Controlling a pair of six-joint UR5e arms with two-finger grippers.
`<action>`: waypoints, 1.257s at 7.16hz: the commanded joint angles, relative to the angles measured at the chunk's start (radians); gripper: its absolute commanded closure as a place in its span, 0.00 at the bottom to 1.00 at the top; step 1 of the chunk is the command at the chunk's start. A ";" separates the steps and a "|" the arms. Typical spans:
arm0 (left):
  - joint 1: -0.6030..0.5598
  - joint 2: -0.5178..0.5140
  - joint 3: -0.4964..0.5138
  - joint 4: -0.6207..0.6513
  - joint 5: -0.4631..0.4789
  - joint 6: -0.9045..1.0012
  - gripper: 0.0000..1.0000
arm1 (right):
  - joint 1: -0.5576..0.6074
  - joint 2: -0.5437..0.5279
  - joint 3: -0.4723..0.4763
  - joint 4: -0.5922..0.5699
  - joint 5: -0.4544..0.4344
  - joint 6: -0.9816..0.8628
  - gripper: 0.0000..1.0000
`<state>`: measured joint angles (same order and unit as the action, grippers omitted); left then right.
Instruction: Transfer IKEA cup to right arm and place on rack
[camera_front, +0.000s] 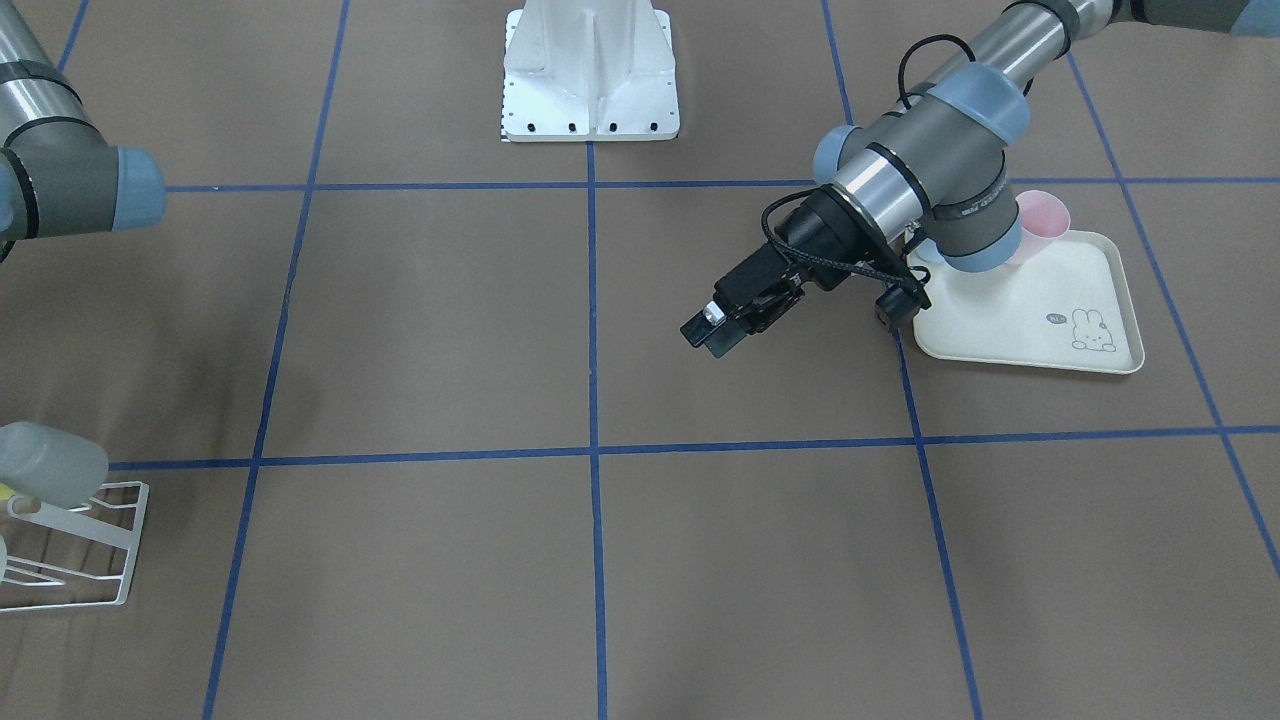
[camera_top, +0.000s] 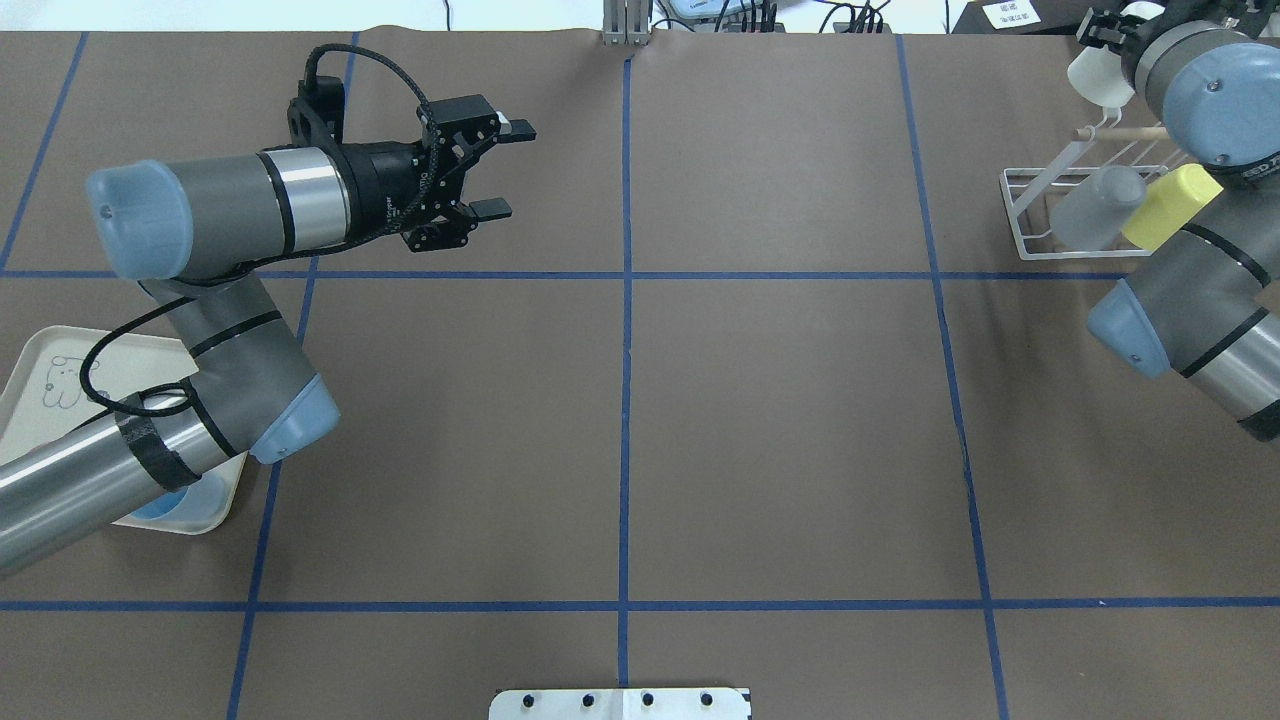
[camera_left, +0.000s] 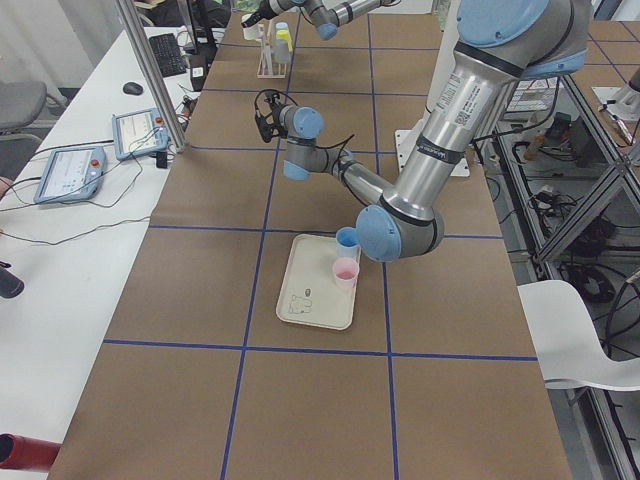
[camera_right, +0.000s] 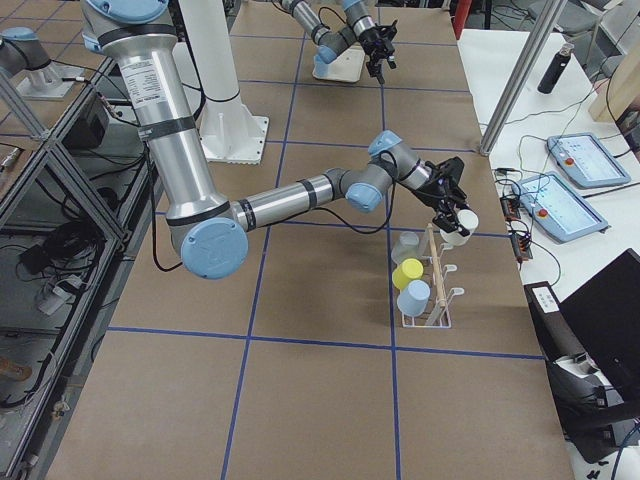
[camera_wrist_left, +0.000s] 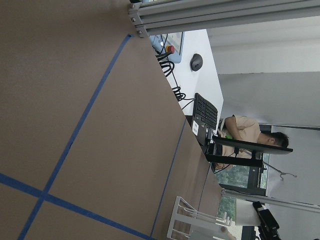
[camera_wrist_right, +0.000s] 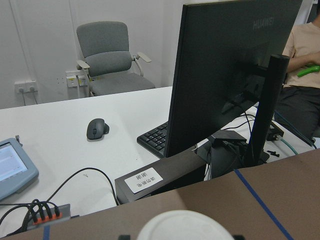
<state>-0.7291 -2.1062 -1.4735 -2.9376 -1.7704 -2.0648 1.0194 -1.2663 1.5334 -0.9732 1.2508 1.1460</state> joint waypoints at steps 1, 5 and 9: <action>0.000 0.000 -0.001 0.000 0.000 0.000 0.00 | -0.001 0.001 -0.071 0.074 -0.008 0.000 0.94; 0.000 -0.002 -0.001 0.000 0.002 0.000 0.00 | -0.001 -0.005 -0.105 0.133 -0.008 0.003 0.91; 0.000 -0.002 -0.002 0.000 0.002 0.000 0.00 | -0.008 -0.048 -0.085 0.174 -0.008 0.011 0.82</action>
<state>-0.7286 -2.1077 -1.4746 -2.9376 -1.7687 -2.0647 1.0157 -1.3080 1.4380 -0.8023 1.2434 1.1536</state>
